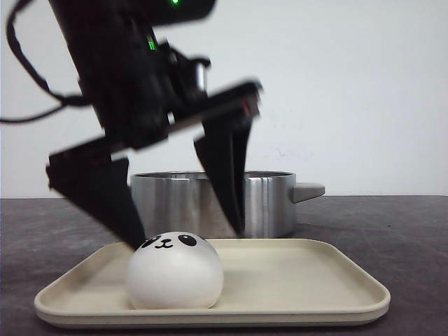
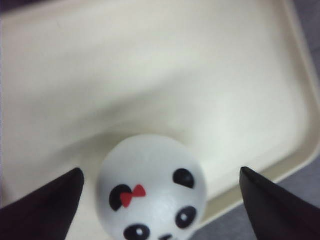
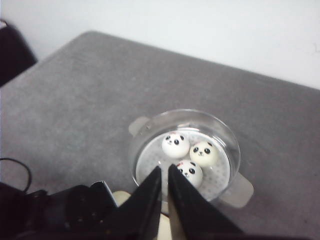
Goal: Steam buns
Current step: 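Reach the left gripper down and grasp the last bun on the tray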
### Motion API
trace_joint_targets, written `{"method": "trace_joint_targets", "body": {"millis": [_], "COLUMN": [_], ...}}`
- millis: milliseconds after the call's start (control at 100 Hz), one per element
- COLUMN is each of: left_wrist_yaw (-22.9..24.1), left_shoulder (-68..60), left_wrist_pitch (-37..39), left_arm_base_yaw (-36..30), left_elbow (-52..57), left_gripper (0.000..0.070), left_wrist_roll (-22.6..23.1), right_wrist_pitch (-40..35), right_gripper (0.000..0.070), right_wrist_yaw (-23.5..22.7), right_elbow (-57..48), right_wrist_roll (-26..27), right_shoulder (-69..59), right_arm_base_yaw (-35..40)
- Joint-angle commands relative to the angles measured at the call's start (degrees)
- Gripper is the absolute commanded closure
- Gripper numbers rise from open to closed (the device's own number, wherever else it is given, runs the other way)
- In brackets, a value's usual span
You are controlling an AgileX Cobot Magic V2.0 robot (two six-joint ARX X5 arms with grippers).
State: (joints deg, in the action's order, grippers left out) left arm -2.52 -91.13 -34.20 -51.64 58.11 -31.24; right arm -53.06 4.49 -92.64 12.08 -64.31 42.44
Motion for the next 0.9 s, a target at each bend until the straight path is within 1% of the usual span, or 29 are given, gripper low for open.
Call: {"method": "trace_joint_targets", "body": {"millis": [0, 220, 260, 280, 310, 330, 360, 430, 440, 480, 690, 780, 820, 890], "left_wrist_yaw": [-0.04, 0.57, 0.59, 0.59, 0.59, 0.59, 0.61, 1.07, 1.07, 1.07, 1.03, 1.2, 2.16, 5.44], "left_shoulder": [-2.14, -6.14, -6.67, -6.91, -7.26, -7.41, -7.48, -7.48, -7.48, -7.48, -4.35, -1.11, 0.33, 2.69], "left_wrist_pitch": [0.35, 0.42, 0.33, 0.26, 0.11, -0.11, -0.42, -0.52, -0.5, -0.46, -0.52, -0.92, -1.03, -1.2], "left_arm_base_yaw": [-0.57, -0.57, -0.57, -0.57, -0.57, -0.57, -0.57, -0.61, -0.63, -0.79, -0.96, -1.01, -0.98, -0.92], "left_elbow": [0.74, 0.74, 0.74, 0.74, 0.74, 0.74, 0.74, 0.74, 0.74, 0.76, 2.05, 4.11, 5.27, 7.56], "left_gripper": [0.0108, 0.011, 0.012, 0.0139, 0.0207, 0.0269, 0.0382, 0.0682, 0.07, 0.0687, 0.069, 0.069, 0.069, 0.069], "left_wrist_roll": [-0.83, -0.81, -0.81, -0.81, -0.81, -0.81, -0.81, -0.37, -0.26, 0.11, 0.63, 2.71, 3.8, 5.64], "right_wrist_pitch": [-0.09, 0.26, 0.26, 0.28, 0.26, 0.28, 0.26, 0.26, 0.28, 0.28, 0.26, 0.24, 0.24, 0.26], "right_gripper": [0.0686, 0.0686, 0.0686, 0.0686, 0.0686, 0.0686, 0.0686, 0.0686, 0.0686, 0.0686, 0.0686, 0.0686, 0.0686, 0.0686], "right_wrist_yaw": [0.07, 0.07, 0.07, 0.07, 0.04, 0.04, 0.04, 0.02, 0.04, 0.04, 0.04, 0.0, 0.0, -0.02], "right_elbow": [-1.16, -1.16, -1.16, -1.16, -1.16, -1.16, -1.16, -1.16, -1.16, -1.16, -1.16, -1.16, -1.16, -1.16], "right_wrist_roll": [-1.01, -1.79, -2.08, -2.1, -2.1, -2.12, -2.23, -2.25, -2.25, -2.27, -2.32, -2.29, -2.25, -2.25], "right_shoulder": [-0.28, -0.26, -0.26, -0.26, -0.28, -0.28, -0.26, -0.28, -0.26, -0.28, -0.26, -0.26, -0.26, -0.26], "right_arm_base_yaw": [0.61, 0.61, 0.61, 0.61, 0.61, 0.61, 0.61, 0.61, 0.61, 0.61, 0.61, 0.61, 0.61, 0.61]}}
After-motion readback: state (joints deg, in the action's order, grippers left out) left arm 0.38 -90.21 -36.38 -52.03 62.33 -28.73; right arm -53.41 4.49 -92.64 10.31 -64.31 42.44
